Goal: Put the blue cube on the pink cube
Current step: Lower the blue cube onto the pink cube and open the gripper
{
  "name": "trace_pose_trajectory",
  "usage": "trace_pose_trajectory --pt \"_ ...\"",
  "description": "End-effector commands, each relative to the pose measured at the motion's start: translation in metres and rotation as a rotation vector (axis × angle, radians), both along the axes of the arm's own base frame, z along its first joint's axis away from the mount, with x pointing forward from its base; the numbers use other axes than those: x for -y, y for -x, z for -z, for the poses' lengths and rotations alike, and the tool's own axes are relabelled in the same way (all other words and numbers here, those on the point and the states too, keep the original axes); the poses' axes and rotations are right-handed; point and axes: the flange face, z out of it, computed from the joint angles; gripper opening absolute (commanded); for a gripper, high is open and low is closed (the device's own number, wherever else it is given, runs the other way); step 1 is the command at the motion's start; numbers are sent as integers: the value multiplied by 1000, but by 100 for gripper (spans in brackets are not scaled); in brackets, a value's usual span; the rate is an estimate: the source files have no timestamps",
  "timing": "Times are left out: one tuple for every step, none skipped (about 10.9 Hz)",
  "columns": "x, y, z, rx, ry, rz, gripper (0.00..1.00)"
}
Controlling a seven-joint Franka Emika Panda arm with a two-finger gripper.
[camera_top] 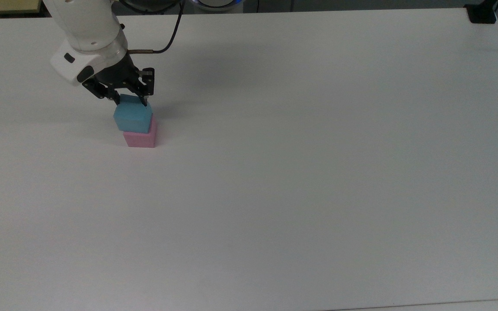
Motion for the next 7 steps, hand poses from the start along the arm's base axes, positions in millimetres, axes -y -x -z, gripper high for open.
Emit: trace_pose_trajectory --pt "-3 -5 2 0 17 45 100" --pt "-2 -5 -1 4 17 47 100" --pt "1 -3 -8 9 17 55 100" --pt "8 1 -25 31 20 69 100" --pt "8 6 -47 65 25 76 100" --pt "7 16 -79 86 26 115 100" --pt "7 27 -113 86 21 184 100"
